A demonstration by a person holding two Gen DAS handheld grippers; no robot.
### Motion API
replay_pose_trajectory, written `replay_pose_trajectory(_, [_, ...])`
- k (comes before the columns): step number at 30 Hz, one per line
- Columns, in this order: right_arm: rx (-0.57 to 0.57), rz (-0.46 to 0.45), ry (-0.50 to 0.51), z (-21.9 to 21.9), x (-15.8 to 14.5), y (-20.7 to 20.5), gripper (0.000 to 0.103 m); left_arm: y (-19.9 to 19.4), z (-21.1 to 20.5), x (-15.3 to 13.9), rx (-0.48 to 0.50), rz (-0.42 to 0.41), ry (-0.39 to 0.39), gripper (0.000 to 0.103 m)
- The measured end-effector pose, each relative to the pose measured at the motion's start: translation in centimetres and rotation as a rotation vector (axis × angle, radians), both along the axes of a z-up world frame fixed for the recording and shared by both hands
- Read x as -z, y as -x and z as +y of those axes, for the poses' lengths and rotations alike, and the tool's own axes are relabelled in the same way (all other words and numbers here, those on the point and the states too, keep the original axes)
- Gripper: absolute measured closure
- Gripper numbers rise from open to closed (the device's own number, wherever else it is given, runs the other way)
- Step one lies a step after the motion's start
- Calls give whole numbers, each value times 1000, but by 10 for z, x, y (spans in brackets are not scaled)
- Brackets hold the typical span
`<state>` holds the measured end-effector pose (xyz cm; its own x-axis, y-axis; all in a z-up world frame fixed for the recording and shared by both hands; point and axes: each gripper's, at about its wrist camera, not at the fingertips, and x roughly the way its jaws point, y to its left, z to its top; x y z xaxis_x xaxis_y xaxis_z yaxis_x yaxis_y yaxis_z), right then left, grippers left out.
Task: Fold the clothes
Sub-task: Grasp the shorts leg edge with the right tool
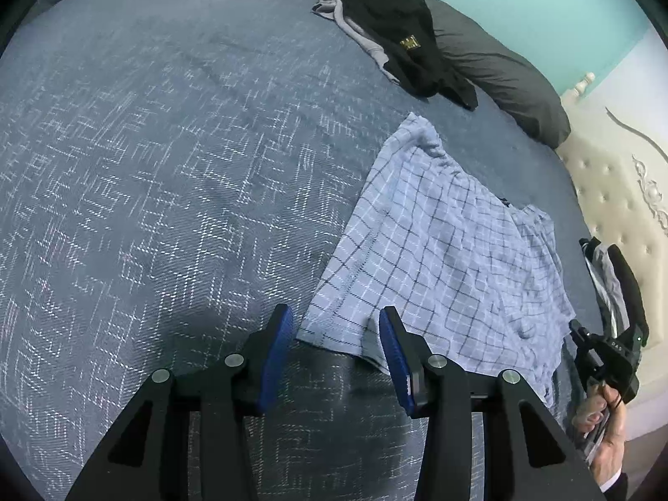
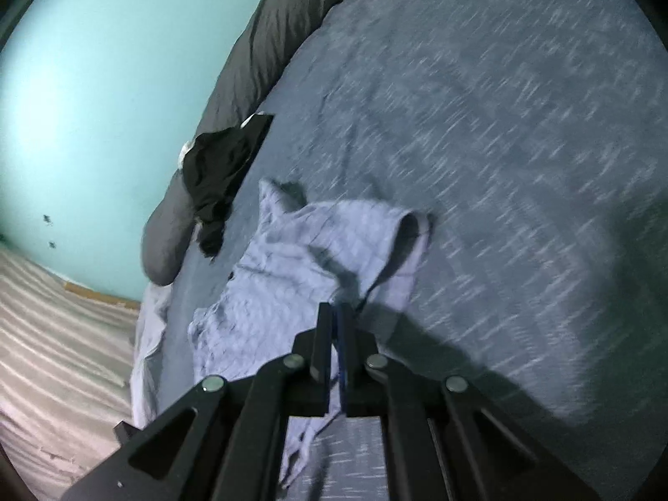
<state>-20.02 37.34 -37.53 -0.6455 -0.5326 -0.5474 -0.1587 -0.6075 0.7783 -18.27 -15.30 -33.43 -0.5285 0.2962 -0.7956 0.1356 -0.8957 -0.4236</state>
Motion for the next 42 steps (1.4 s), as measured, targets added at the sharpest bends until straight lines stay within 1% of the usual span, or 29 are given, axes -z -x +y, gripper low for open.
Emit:
replay_pose_trajectory(1, [1, -5, -5, 0, 0, 0, 98, 0, 0, -1, -1, 3, 3, 56])
replay_pose_trajectory(7, [44, -20, 2, 10, -1, -11, 95, -5, -3, -4, -14, 5, 8, 56])
replay_pose_trajectory(9, [38, -26, 11, 8, 0, -14, 90, -7, -3, -2, -23, 0, 5, 56])
replay_pose_trajectory(11, [27, -34, 24, 4, 2, -17, 81, -8, -1, -1, -19, -1, 12, 56])
replay_pose_trajectory(13, [9, -36, 32, -2, 2, -17, 79, -10, 1, -1, -9, 1, 21, 56])
replay_pose_trajectory(15, [-11, -32, 27, -7, 1, -17, 79, -12, 0, 1, -6, -3, 15, 57])
replay_pose_trajectory(17, [-18, -24, 25, -10, 0, -16, 79, -13, 0, 1, -5, -1, 6, 57])
replay_pose_trajectory(19, [-23, -18, 24, -12, -1, -14, 79, -13, 1, 1, -1, 2, 3, 60])
replay_pose_trajectory(23, [-36, -3, 22, -17, 0, -12, 78, -11, 2, 1, 11, 3, -18, 75])
replay_pose_trajectory(26, [-49, -10, 14, -21, 2, -10, 79, -10, 2, -1, 7, 8, -20, 82])
replay_pose_trajectory(28, [-54, -14, 19, -22, 4, -10, 81, -12, 0, -4, -3, 17, -16, 82])
replay_pose_trajectory(30, [-60, -8, 17, -24, 3, -9, 86, -15, -2, -8, -19, 31, -5, 82])
replay_pose_trajectory(34, [-72, 17, 2, -27, -3, -8, 98, -21, -7, -16, -42, 54, -4, 82])
replay_pose_trajectory(38, [-80, 25, -1, -29, -6, -9, 99, -23, 1, -24, -17, 74, -15, 82])
replay_pose_trajectory(40, [-85, 25, -9, -32, -8, -10, 99, -23, 14, -25, 13, 73, -51, 82])
replay_pose_trajectory(42, [-92, 26, -23, -35, -10, -12, 98, -24, 32, -21, 61, 55, -102, 82])
